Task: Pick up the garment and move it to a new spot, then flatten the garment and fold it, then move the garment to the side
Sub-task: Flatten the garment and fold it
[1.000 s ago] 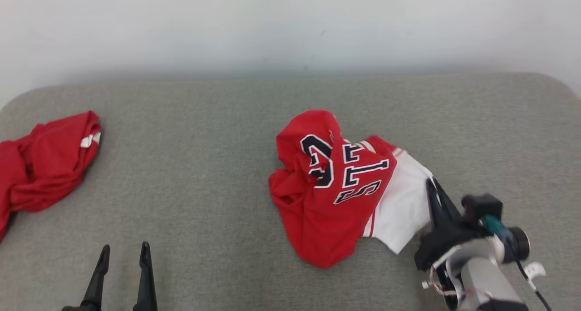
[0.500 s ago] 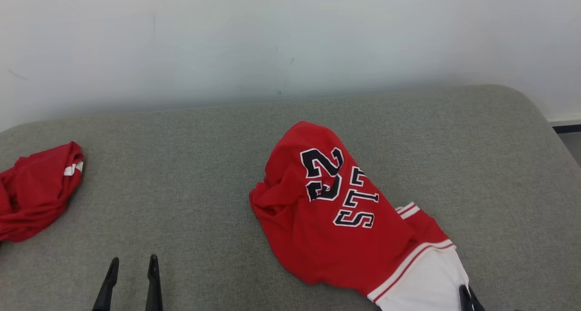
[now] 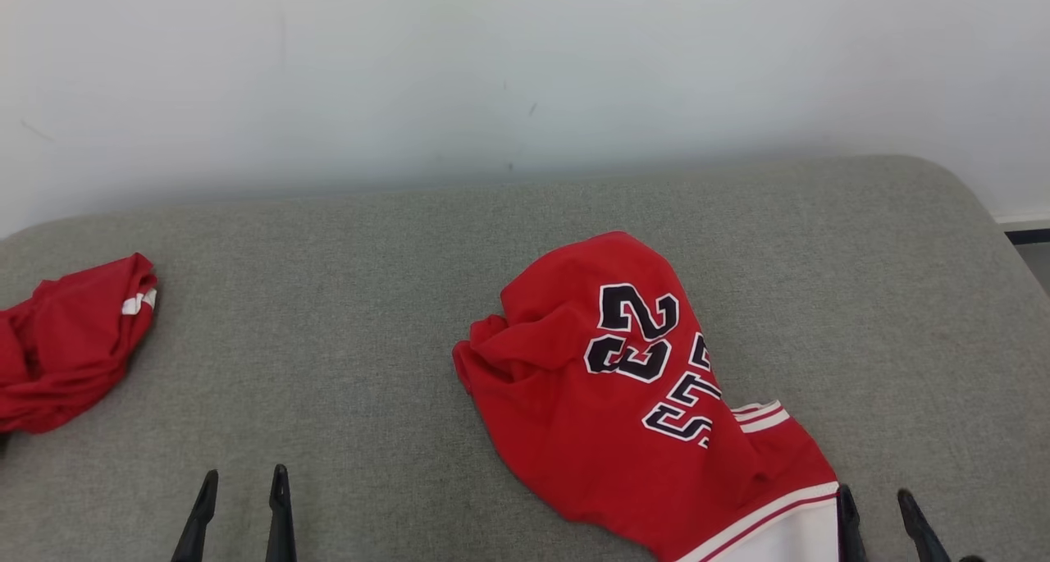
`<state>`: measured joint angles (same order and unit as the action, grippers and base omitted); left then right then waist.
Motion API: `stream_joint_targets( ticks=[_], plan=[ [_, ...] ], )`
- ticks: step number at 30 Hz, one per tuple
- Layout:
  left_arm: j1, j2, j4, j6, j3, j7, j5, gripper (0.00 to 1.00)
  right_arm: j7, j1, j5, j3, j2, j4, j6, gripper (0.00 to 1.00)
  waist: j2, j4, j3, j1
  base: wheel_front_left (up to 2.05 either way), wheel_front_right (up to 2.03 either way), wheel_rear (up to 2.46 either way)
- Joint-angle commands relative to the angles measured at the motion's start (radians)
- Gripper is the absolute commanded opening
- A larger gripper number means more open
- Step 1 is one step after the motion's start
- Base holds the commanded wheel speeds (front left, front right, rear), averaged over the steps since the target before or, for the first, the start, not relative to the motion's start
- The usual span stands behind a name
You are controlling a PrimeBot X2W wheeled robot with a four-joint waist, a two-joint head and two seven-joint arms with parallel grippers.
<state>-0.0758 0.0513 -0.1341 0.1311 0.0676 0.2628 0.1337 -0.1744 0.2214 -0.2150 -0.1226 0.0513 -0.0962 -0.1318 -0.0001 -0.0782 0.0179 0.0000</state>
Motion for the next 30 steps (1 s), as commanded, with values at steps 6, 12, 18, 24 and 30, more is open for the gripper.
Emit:
stream_joint_targets(
  ticks=[6,12,18,24,30],
  plan=[
    [0.000,-0.002,-0.001,-0.001,-0.003,0.004,0.008,1.00,-0.067,-0.060,0.017,0.032,-0.002,0.034,0.002,1.00,0.0001,0.020,-0.014,0.0000,0.00,0.00,0.00],
    [-0.015,-0.001,-0.004,-0.001,-0.001,0.004,0.006,1.00,-0.090,-0.095,0.038,0.089,-0.002,0.000,0.002,1.00,0.0001,0.031,-0.022,0.0000,0.00,0.00,0.00],
    [-0.003,-0.002,-0.014,-0.001,-0.011,0.004,-0.003,1.00,-0.091,-0.093,0.047,0.129,-0.001,-0.007,0.002,1.00,0.0001,0.037,-0.019,0.0000,0.00,0.00,0.00],
    [0.047,0.022,-0.038,-0.001,-0.049,0.004,0.009,1.00,-0.091,-0.105,0.036,0.144,-0.001,-0.013,0.002,1.00,0.0001,0.025,-0.001,0.0000,0.00,0.00,0.00],
    [0.141,0.069,-0.094,-0.001,-0.116,0.004,0.037,1.00,-0.091,-0.136,0.037,0.153,-0.002,-0.011,0.002,1.00,0.0001,-0.008,0.024,0.0000,0.00,0.00,0.00]
  ],
)
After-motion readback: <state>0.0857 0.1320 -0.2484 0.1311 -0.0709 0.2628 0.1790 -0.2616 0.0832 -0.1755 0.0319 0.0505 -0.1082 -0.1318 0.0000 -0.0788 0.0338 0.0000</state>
